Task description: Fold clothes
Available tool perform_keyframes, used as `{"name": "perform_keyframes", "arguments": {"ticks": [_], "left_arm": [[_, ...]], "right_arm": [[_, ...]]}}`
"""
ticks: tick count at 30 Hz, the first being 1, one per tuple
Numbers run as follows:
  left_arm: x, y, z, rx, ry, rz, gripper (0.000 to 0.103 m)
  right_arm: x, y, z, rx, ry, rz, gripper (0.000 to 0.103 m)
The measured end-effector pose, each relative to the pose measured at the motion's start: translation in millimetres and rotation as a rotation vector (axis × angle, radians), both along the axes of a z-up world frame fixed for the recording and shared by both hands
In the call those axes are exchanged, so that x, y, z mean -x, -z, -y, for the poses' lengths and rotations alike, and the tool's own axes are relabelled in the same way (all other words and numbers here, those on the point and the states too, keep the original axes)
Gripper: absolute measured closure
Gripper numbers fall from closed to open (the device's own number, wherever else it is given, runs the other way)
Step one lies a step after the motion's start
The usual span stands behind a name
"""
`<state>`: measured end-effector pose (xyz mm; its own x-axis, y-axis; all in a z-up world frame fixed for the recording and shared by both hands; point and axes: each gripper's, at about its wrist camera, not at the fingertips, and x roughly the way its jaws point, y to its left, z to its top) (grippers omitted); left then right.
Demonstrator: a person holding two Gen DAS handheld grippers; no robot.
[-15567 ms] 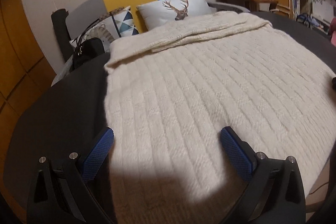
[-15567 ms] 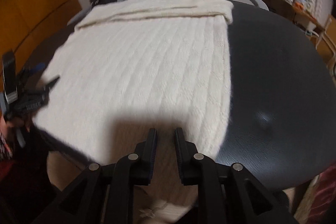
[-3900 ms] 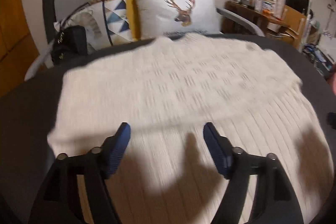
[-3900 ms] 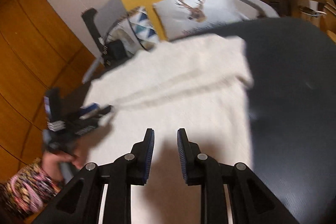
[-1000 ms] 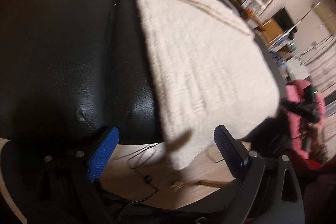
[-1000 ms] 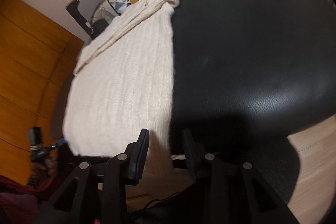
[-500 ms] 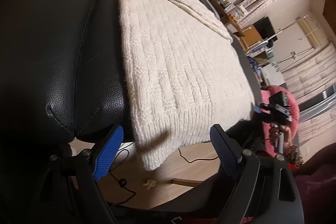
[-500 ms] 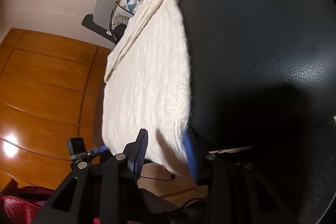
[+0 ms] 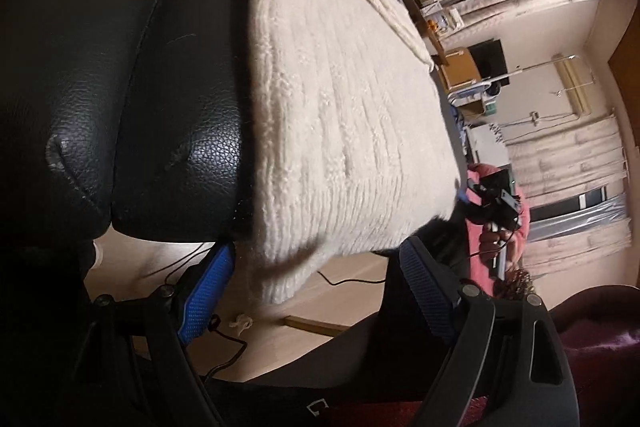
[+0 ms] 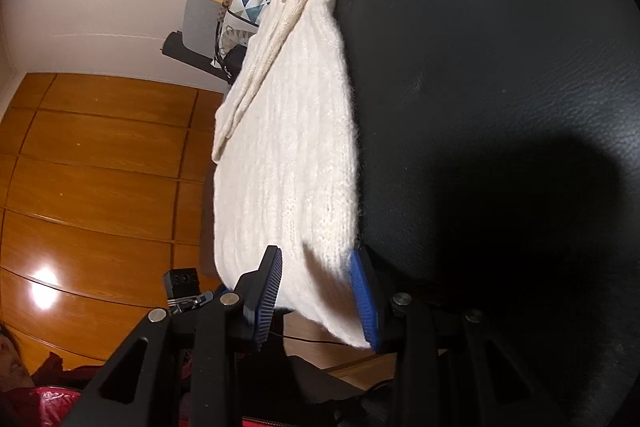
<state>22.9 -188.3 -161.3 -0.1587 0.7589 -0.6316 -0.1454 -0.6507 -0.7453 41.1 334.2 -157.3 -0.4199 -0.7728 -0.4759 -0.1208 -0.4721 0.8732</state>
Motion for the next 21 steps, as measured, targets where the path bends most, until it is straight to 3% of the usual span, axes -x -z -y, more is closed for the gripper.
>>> {"name": "perform_keyframes", "arguments": {"ticks": [5, 8, 11, 21], "left_arm": [[-3, 0, 7, -0.040, -0.009, 0.015, 0.016], [-7, -9, 12, -0.129, -0.013, -0.022, 0.020], [-5, -11, 13, -0.199, -0.040, -0.037, 0.021], [0, -6, 13, -0.299, -0.040, -0.024, 0.021]], "right_arm": [[6, 12, 3, 0.099, 0.021, 0.009, 0.068], [12, 15, 5, 0.127, 0.020, 0.025, 0.068], [17, 15, 9, 0.130, -0.009, 0.037, 0.068], [35, 16, 23, 0.131, -0.108, 0.093, 0.068]]}}
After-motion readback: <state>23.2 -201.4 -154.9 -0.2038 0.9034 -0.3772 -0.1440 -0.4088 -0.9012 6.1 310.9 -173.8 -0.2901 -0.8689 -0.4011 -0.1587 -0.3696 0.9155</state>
